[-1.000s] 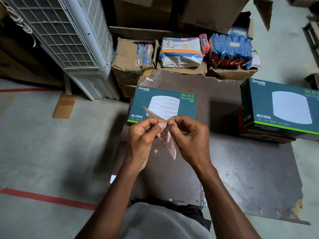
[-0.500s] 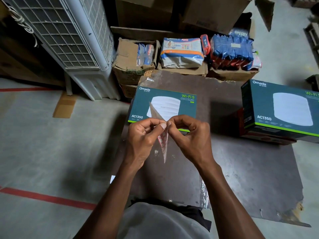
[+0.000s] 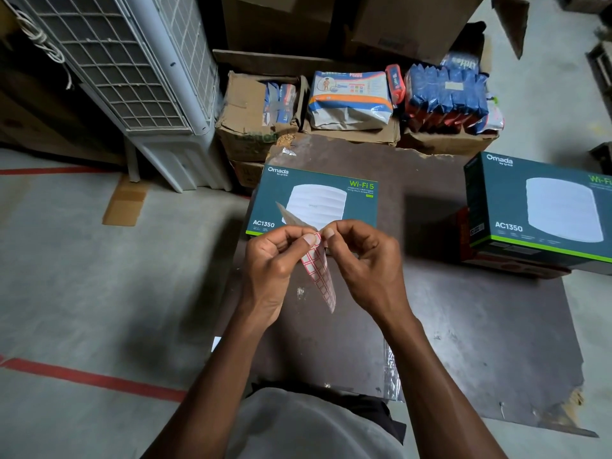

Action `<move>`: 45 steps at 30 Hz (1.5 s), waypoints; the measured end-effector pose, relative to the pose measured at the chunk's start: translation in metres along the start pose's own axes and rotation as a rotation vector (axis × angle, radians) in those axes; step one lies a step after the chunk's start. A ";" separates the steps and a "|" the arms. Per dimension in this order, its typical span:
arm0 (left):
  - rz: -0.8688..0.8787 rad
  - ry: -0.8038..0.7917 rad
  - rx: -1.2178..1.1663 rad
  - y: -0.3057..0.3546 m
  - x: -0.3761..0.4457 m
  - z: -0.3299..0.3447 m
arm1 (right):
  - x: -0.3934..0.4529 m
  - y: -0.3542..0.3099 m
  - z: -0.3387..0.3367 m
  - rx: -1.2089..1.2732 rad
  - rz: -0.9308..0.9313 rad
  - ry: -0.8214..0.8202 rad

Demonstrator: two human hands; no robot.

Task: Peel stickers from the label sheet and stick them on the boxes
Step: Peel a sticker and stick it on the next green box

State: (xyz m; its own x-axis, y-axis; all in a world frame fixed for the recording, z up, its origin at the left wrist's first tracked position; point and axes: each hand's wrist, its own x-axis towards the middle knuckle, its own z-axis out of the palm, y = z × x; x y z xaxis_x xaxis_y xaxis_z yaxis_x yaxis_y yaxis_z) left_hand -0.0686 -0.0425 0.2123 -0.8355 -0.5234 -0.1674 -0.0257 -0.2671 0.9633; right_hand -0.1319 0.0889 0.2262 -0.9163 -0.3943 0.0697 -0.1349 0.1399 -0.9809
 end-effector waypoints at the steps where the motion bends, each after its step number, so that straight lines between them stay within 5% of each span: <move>1: 0.002 0.001 0.009 0.000 0.000 -0.001 | 0.000 0.000 0.000 0.005 0.003 -0.010; 16: 0.146 0.014 0.146 0.004 -0.003 0.006 | -0.003 -0.005 0.003 -0.239 -0.236 0.083; 29: 0.029 -0.025 -0.095 0.001 -0.008 0.008 | -0.006 -0.005 0.007 -0.018 -0.091 0.108; 45: 0.063 -0.023 0.045 0.002 -0.001 0.001 | 0.000 -0.014 -0.002 0.063 0.059 -0.057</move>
State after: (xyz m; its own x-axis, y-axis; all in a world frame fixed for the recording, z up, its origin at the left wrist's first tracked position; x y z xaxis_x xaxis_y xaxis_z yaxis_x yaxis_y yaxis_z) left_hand -0.0680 -0.0416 0.2144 -0.8485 -0.5192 -0.1023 0.0027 -0.1975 0.9803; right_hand -0.1305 0.0893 0.2401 -0.8989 -0.4382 0.0030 -0.0559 0.1079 -0.9926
